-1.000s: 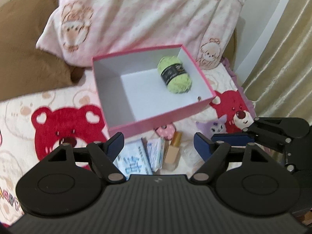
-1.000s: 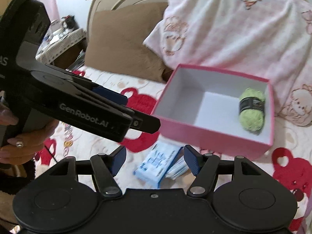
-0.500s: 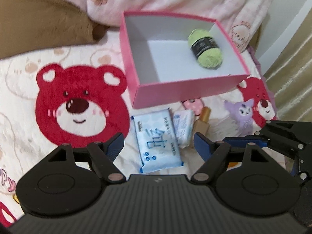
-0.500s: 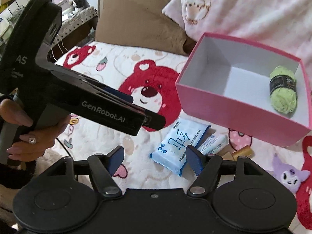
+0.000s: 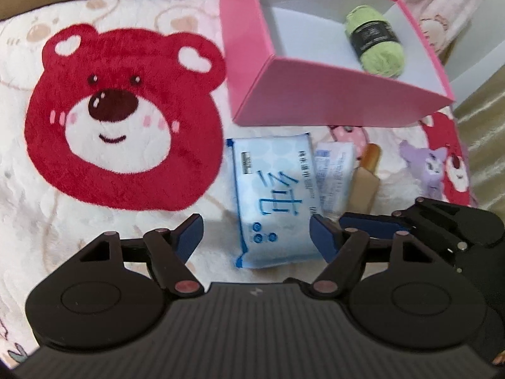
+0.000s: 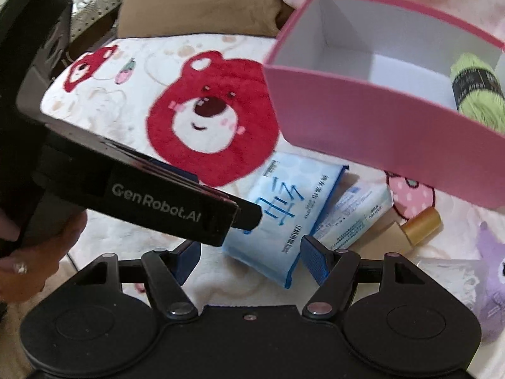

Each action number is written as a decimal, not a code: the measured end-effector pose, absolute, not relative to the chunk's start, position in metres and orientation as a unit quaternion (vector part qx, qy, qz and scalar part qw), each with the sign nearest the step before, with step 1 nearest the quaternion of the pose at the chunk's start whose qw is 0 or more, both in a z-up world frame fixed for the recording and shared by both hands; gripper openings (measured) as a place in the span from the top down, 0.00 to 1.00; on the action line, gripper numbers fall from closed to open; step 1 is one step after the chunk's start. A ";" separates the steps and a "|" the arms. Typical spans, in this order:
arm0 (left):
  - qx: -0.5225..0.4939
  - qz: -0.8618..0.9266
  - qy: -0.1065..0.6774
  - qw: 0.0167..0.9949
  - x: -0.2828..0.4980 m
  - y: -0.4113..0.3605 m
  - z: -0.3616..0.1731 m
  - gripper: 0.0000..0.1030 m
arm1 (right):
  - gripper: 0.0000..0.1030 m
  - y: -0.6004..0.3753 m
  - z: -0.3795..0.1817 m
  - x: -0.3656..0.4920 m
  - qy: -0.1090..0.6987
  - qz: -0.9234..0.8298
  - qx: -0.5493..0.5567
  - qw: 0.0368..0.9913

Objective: Organize objects
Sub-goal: 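Move the left gripper to the blue wet-wipes packet and grasp it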

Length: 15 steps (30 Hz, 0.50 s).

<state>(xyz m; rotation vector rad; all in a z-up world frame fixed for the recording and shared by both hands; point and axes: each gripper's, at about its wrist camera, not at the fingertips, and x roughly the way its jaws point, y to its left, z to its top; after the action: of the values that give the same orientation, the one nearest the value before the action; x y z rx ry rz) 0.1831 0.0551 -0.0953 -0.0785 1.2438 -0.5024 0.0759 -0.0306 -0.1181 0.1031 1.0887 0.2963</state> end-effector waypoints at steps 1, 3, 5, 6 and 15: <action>-0.037 -0.228 0.578 0.783 0.185 0.055 -0.101 0.34 | 0.28 -0.031 -0.123 0.078 0.517 0.136 0.052 0.843; -0.043 -0.221 0.585 0.779 0.189 0.055 -0.111 0.37 | 0.28 -0.030 -0.131 0.080 0.520 0.128 0.050 0.843; -0.049 -0.205 0.594 0.776 0.193 0.055 -0.122 0.39 | 0.27 -0.028 -0.137 0.082 0.525 0.129 0.048 0.840; -0.042 -0.196 0.596 0.777 0.194 0.054 -0.126 0.39 | 0.27 -0.026 -0.140 0.083 0.527 0.129 0.048 0.839; -0.101 -0.221 0.596 0.766 0.196 0.052 -0.138 0.65 | 0.23 -0.031 -0.172 0.094 0.548 0.099 0.083 0.827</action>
<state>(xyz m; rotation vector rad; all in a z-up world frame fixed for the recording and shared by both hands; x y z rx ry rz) 0.1960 0.0524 -0.1380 -0.2193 1.2939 -0.4804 0.0938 -0.0314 -0.1720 0.1770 1.1638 0.2100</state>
